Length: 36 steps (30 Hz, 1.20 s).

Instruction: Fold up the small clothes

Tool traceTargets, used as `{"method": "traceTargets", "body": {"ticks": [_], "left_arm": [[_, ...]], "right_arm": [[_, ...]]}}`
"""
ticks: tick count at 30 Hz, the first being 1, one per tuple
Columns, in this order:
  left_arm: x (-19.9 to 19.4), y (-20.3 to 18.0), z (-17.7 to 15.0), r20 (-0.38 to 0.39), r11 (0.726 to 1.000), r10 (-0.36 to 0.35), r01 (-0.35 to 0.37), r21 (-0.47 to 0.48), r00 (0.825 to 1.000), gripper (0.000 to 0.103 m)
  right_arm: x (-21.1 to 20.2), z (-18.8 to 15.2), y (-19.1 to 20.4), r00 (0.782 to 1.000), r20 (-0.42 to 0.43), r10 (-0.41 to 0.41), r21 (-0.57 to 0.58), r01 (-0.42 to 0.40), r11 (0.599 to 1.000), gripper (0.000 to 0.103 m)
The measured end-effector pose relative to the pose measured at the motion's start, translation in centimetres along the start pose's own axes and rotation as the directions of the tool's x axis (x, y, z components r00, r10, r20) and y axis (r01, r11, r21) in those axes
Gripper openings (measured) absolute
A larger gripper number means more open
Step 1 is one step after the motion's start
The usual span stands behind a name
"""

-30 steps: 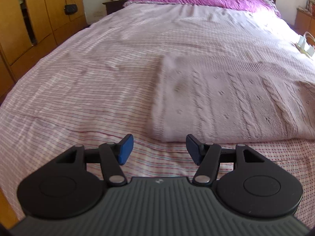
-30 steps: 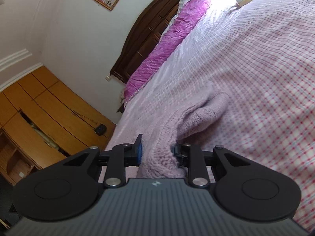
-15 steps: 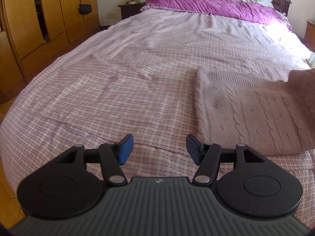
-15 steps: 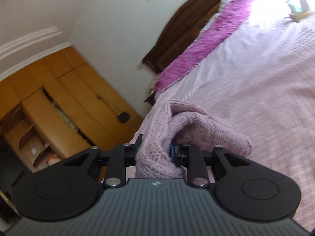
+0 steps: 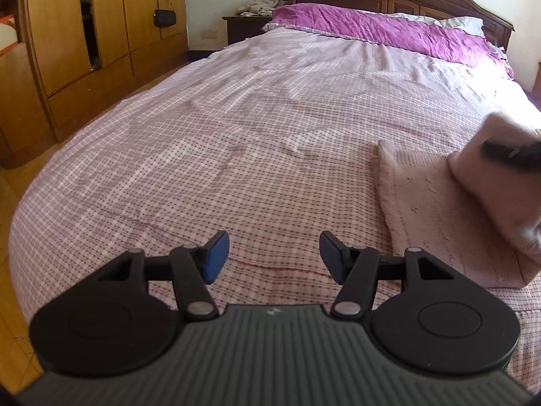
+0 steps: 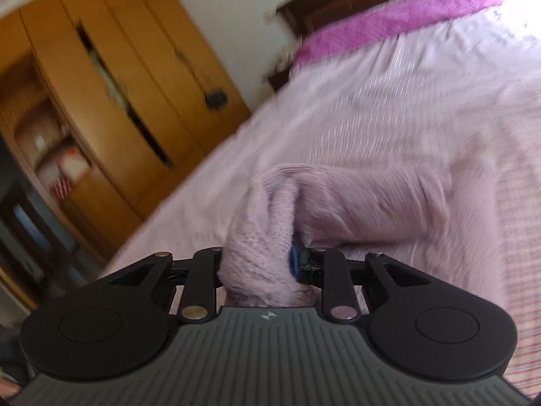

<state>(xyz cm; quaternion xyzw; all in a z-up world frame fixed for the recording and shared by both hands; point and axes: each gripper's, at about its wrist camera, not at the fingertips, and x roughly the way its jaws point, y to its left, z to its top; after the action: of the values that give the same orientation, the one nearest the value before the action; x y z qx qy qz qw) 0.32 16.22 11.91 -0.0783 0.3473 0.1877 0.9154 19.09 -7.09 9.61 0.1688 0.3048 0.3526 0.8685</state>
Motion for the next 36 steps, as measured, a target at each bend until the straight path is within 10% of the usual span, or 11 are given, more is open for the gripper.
{"method": "traceTargets", "body": {"ticks": [3,8,17,27,36], "left_arm": [[0.4,0.5,0.0,-0.002,1.000,0.001,-0.001,-0.003,1.000,0.061],[1.0,0.9,0.2,-0.003,0.999,-0.032,0.032,-0.006,0.999,0.061],[2.0,-2.0,2.4,0.026,0.980,-0.200,0.200,0.010,0.979,0.061],[6.0,-6.7,4.3,-0.013,0.925,-0.381,0.380,-0.022,0.925,0.061],[11.4,-9.1,5.4,-0.042,0.914,-0.401,0.396,-0.082,0.915,0.061]], "right_arm": [[3.0,-2.0,1.2,0.998,-0.056,-0.032,-0.028,0.030,0.999,0.029],[3.2,-3.4,3.9,0.999,-0.050,-0.007,-0.078,0.003,0.997,0.069],[-2.2,-3.2,5.1,0.997,-0.035,0.070,-0.093,-0.073,0.993,0.073],[-8.2,-2.8,0.3,0.988,0.109,-0.108,-0.039,0.113,0.993,0.089],[-8.7,-3.6,-5.3,0.955,0.143,-0.261,0.107,0.247,0.963,0.090]]}}
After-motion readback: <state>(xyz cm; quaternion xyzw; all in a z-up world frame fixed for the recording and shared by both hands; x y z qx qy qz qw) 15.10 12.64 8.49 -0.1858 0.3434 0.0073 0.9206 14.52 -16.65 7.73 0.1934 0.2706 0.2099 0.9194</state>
